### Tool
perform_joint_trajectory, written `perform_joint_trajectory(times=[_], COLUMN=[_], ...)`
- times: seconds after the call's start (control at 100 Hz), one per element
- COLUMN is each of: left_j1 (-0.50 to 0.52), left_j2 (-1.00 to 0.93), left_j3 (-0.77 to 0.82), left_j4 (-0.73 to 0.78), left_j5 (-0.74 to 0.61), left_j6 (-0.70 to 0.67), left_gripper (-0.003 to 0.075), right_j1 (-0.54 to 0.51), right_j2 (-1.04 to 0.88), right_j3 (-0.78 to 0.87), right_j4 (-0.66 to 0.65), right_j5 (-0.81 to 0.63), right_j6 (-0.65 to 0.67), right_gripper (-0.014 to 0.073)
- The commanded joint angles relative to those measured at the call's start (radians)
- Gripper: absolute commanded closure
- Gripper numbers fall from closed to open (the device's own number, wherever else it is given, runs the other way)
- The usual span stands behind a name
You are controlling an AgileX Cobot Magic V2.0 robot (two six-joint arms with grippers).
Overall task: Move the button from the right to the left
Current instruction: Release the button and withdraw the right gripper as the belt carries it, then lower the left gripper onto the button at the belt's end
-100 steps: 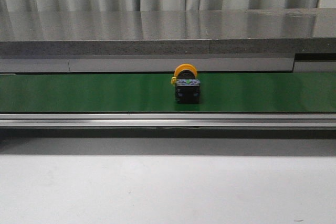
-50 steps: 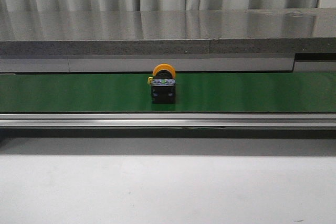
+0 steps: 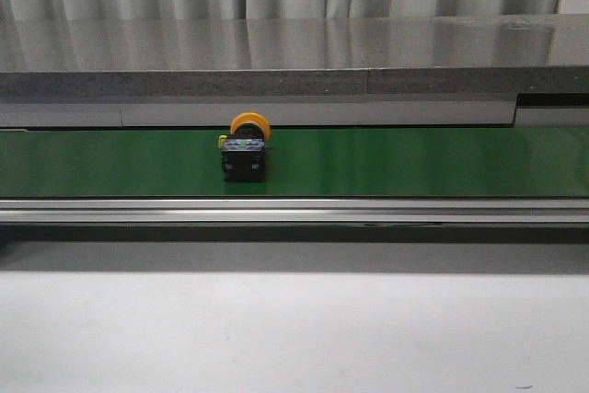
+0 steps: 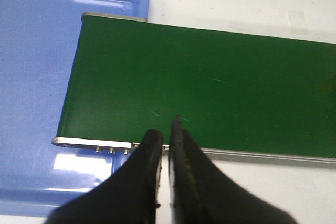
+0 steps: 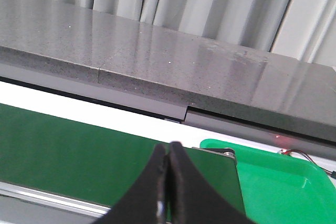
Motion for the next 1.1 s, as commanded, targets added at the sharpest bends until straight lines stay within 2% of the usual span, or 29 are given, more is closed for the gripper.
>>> perform_joint_trajectory(times=[0.0,0.04,0.11,0.23,0.3,0.35,0.55,0.82,1.09], left_j1=[-0.008,-0.008,-0.008,-0.008,-0.008,-0.008,-0.021,-0.160,-0.228], left_j2=[-0.012,-0.012,-0.012,-0.012,-0.008,-0.008,0.027,0.162,0.341], left_j3=[-0.035,-0.035,-0.035,-0.035,-0.035,-0.035,-0.035,-0.048,-0.185], left_j4=[-0.012,-0.012,-0.012,-0.016,-0.022,-0.029,-0.131,-0.143,-0.143], left_j5=[-0.061,-0.056,-0.052,-0.039,-0.028,-0.028,-0.030,-0.078,-0.080], left_j6=[0.021,0.021,0.021,0.021,0.021,0.021,0.051,0.055,0.055], left_gripper=[0.0599,0.0545,0.0405,0.0118,0.0029,0.0014,0.0038,0.0046,0.0046], right_j1=[-0.001,-0.001,-0.001,-0.001,-0.001,-0.001,-0.001,-0.001,-0.001], right_j2=[0.009,0.009,0.009,0.009,0.009,0.009,0.009,0.009,0.009], right_j3=[-0.025,-0.025,-0.025,-0.025,-0.025,-0.025,-0.025,-0.025,-0.025], right_j4=[0.008,0.008,0.008,0.008,0.008,0.008,0.008,0.008,0.008], right_j5=[-0.083,-0.083,-0.083,-0.083,-0.083,-0.083,-0.083,-0.083,-0.083], right_j6=[-0.007,-0.007,-0.007,-0.007,-0.007,-0.007,-0.007,-0.007,-0.007], right_gripper=[0.0662,0.0662,0.0662,0.0662,0.0662,0.0662,0.0662,0.0662,0.0662])
